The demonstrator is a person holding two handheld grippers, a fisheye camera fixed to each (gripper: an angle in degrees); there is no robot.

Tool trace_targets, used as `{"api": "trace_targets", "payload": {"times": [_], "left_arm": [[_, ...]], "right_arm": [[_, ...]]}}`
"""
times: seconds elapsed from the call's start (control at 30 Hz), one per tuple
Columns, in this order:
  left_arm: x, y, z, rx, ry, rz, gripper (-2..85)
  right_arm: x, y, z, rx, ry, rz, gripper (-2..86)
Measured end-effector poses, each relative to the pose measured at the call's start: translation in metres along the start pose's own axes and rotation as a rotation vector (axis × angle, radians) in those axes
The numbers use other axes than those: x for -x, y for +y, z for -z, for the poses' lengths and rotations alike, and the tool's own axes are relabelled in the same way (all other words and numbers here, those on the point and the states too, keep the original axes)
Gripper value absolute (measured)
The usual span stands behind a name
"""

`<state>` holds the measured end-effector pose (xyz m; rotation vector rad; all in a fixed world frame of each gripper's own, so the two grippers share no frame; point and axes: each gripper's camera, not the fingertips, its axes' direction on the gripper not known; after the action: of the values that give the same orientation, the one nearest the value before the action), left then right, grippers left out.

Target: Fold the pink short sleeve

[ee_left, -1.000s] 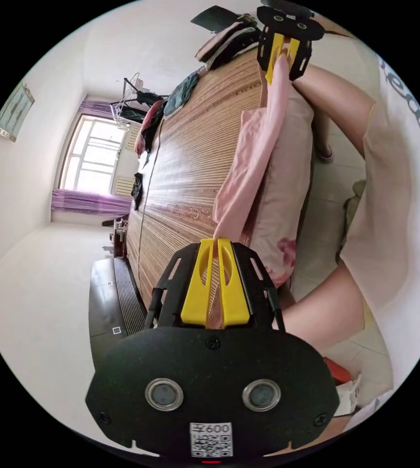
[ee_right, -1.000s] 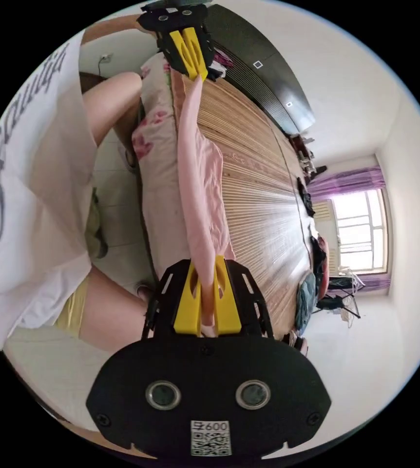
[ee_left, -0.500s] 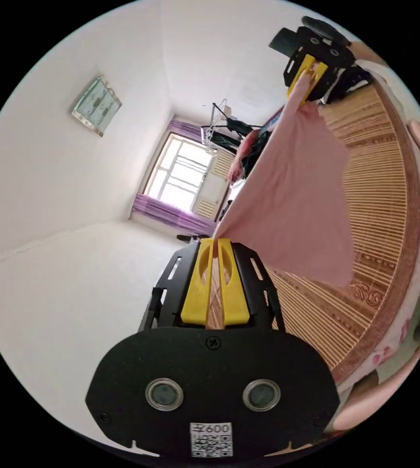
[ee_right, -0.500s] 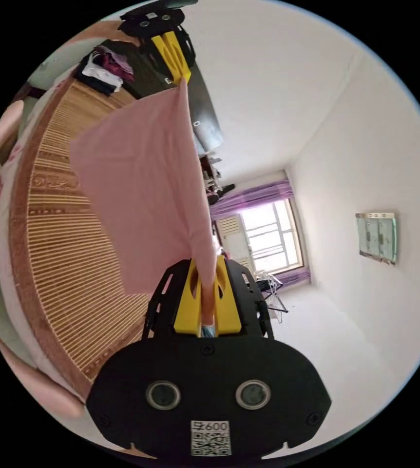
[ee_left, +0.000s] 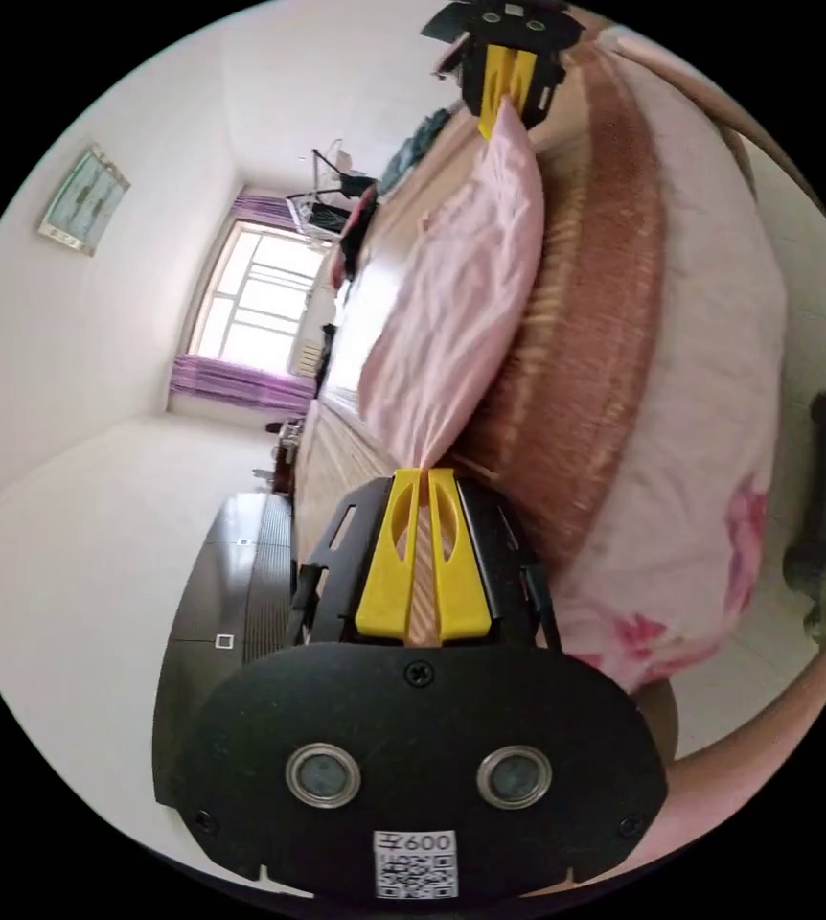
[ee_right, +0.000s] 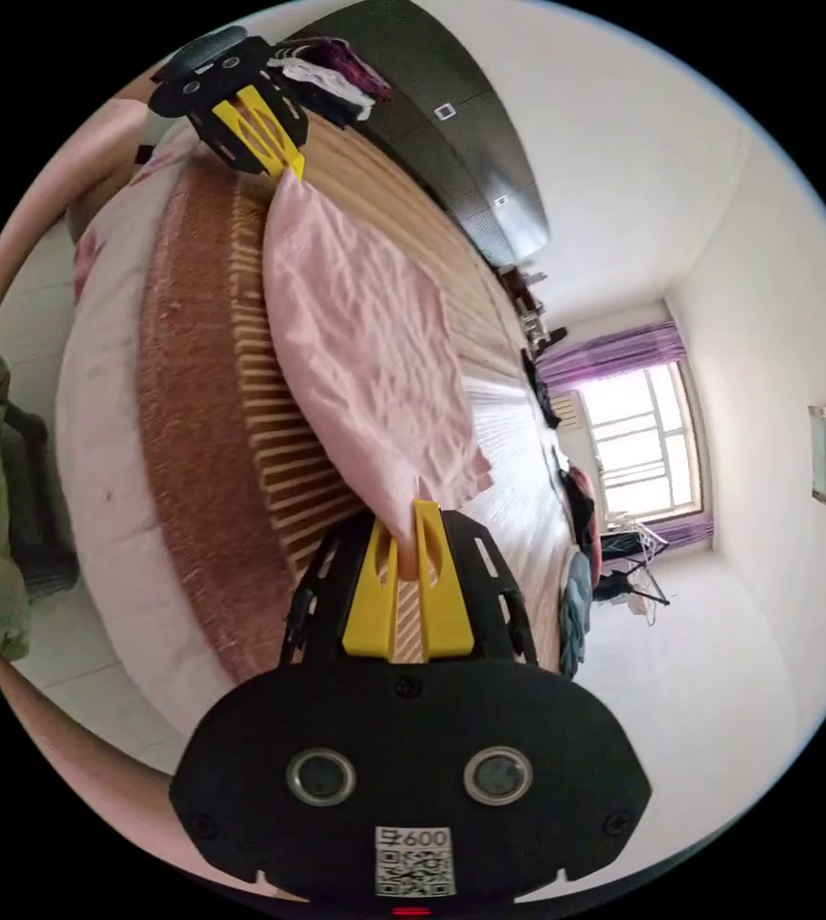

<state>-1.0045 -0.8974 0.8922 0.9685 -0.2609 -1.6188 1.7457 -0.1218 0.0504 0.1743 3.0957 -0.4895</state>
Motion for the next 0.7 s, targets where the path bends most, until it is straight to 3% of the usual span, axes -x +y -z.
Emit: {"api": "trace_targets", "payload": {"times": [0.03, 0.2, 0.3, 0.37, 0.5, 0.57, 0.63, 0.7], "left_arm": [[-0.012, 0.015, 0.012, -0.028, -0.072, 0.057, 2.1], [0.009, 0.034, 0.024, 0.041, 0.013, 0.283, 2.1], [0.023, 0.057, 0.029, 0.156, 0.018, 0.492, 1.7], [0.036, 0.073, 0.044, 0.197, -0.014, 0.685, 1.2], [0.028, 0.011, 0.085, -0.111, -0.207, 0.605, 1.0], [0.029, -0.056, 0.083, -0.295, 0.010, 0.621, 0.9], [0.027, -0.103, 0.065, -0.372, 0.243, 0.658, 0.9], [0.017, -0.144, 0.044, -0.384, 0.368, 0.674, 0.9]], "right_arm": [[-0.007, 0.008, 0.013, -0.010, -0.005, -0.002, -0.8], [-0.077, 0.046, 0.051, 0.021, -0.149, -0.083, -0.8], [-0.136, 0.088, 0.064, 0.033, -0.250, -0.207, -0.8], [-0.207, 0.120, 0.075, -0.070, -0.371, -0.438, -0.8], [-0.331, 0.148, 0.037, -0.301, -0.830, -0.777, -0.8], [-0.399, 0.150, -0.035, -0.303, -1.144, -1.034, -0.8], [-0.434, 0.148, -0.069, -0.463, -1.234, -1.128, -0.8], [-0.458, 0.134, -0.110, -0.450, -1.312, -1.165, -0.8]]}}
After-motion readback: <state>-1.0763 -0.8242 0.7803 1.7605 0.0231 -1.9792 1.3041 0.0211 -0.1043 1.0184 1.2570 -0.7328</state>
